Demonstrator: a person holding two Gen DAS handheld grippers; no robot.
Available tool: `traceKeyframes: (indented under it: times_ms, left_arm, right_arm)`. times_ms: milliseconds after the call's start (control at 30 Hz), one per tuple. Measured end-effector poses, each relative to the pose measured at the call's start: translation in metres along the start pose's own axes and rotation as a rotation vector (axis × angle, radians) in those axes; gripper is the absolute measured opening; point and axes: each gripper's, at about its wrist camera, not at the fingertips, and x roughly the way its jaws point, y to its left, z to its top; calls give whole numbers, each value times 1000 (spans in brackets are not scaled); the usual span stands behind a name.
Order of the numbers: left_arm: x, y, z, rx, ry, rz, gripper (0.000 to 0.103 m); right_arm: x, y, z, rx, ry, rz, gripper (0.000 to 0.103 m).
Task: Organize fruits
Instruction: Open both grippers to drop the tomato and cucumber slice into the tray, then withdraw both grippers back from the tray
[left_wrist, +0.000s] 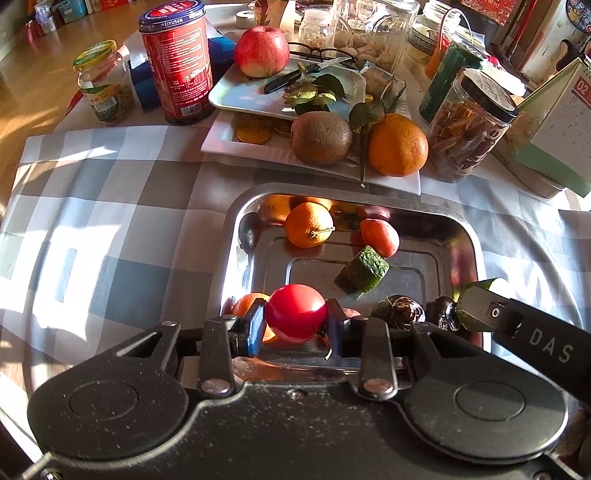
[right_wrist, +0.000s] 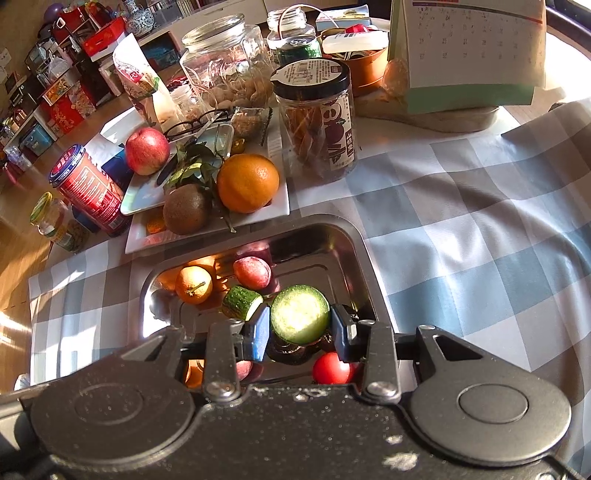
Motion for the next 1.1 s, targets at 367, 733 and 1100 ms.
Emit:
traceKeyframes:
  times_ms: [367, 733, 1100]
  left_arm:
    - [-3, 2, 1, 5, -8, 9, 47]
    - [-19, 5, -7, 32, -43, 13, 54]
    - [-45, 9, -32, 29, -35, 8, 54]
  right_arm:
    - [-3, 6, 1, -17, -35, 22, 38]
    - [-10, 6, -4, -59, -59, 9, 38]
    - [-39, 11, -29, -118, -67, 37, 38]
